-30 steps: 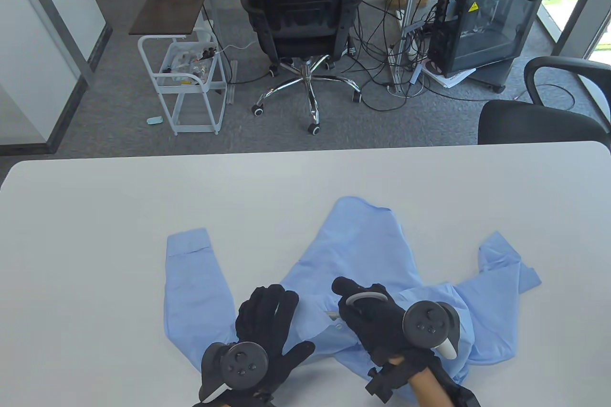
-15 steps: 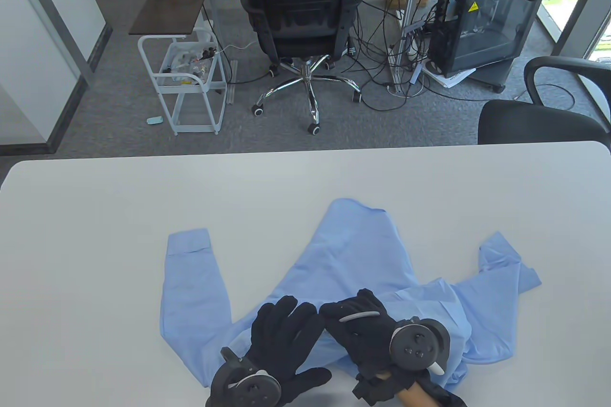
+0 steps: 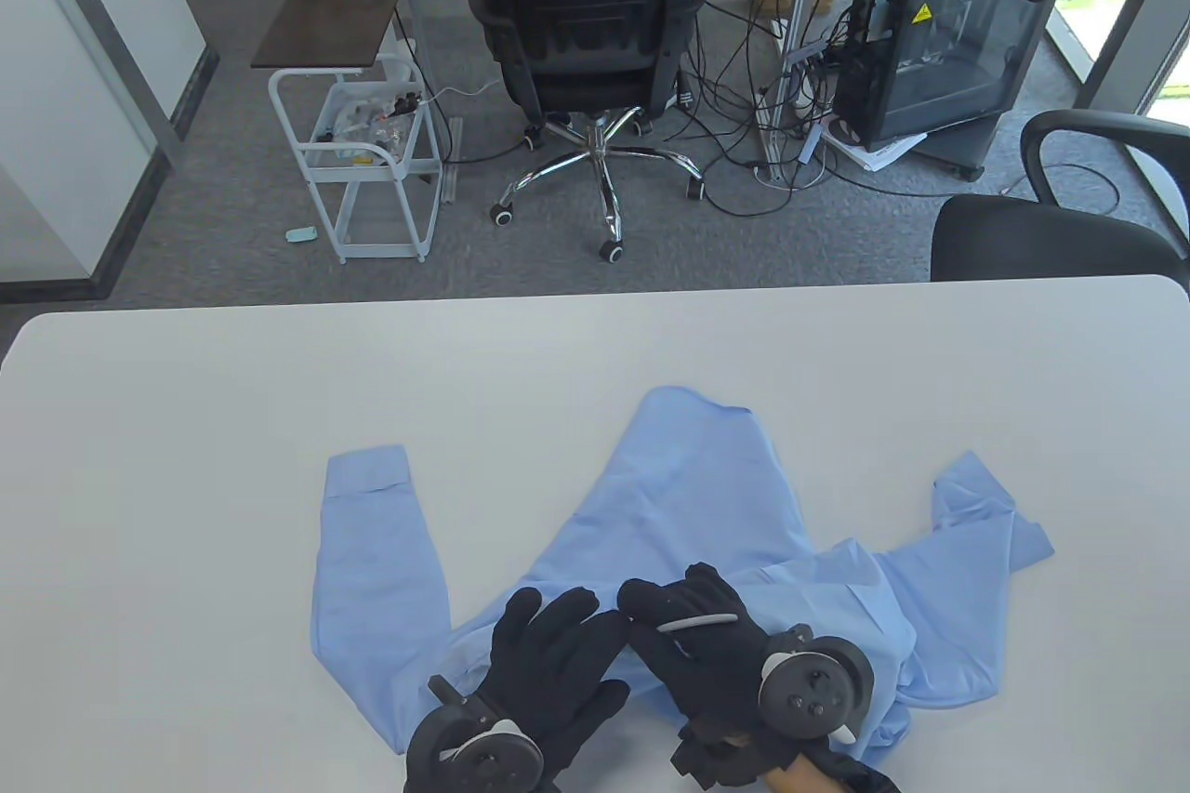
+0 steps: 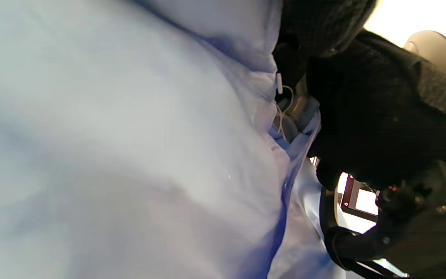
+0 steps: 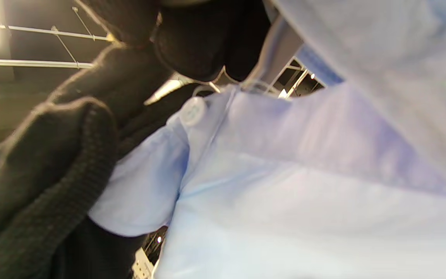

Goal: Remove long-sleeve shirt from gray hanger

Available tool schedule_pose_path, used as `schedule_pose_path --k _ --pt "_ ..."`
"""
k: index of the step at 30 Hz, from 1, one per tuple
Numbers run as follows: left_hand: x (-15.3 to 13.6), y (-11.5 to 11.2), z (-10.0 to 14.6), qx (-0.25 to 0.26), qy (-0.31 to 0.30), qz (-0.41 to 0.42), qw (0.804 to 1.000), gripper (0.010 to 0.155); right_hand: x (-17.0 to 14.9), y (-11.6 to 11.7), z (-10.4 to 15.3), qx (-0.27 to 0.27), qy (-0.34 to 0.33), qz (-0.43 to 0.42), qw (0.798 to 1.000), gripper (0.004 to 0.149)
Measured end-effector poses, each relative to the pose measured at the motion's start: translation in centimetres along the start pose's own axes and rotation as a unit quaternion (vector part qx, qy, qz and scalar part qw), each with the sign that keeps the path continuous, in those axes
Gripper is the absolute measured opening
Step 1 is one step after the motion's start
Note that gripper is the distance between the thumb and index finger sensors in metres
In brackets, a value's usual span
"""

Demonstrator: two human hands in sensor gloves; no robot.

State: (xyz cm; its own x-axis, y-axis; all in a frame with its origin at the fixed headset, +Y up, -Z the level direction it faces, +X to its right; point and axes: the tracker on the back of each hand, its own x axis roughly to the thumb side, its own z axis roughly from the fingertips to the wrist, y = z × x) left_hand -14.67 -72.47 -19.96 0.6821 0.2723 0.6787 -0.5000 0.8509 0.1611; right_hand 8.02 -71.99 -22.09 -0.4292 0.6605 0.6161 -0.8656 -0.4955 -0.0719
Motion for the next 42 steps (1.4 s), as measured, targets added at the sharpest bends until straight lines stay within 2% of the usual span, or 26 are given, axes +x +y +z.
schedule_pose_path --k 4,10,14,22,24,39,42 --pt "-0.05 -0.07 -0.01 -0.011 0.005 -0.008 1.0 0.068 0.12 0.33 0.03 -0.004 -0.008 0.024 1.0 0.047" --pt "-0.07 0.0 0.04 -0.012 0.008 -0.012 1.0 0.067 0.12 0.32 0.06 -0.005 -0.003 0.004 1.0 0.047" --pt "-0.02 -0.33 0.02 -0.015 0.007 -0.018 1.0 0.077 0.22 0.16 0.09 -0.009 -0.003 0.0 1.0 0.049" --pt "-0.47 -0.07 -0.03 -0.016 0.021 -0.017 1.0 0.066 0.11 0.2 0.11 -0.011 0.001 -0.01 1.0 0.049" --pt "-0.61 0.0 -0.04 -0.018 0.021 -0.009 1.0 0.056 -0.04 0.07 0.02 -0.009 0.003 -0.018 1.0 0.049" --pt "-0.13 -0.18 -0.42 -0.045 0.033 -0.073 0.996 0.05 0.03 0.41 -0.09 0.014 -0.005 0.0 1.0 0.05" --pt "-0.24 -0.27 -0.49 -0.042 0.029 -0.1 0.994 0.05 0.39 0.65 -0.03 0.011 -0.011 0.045 0.999 0.051"
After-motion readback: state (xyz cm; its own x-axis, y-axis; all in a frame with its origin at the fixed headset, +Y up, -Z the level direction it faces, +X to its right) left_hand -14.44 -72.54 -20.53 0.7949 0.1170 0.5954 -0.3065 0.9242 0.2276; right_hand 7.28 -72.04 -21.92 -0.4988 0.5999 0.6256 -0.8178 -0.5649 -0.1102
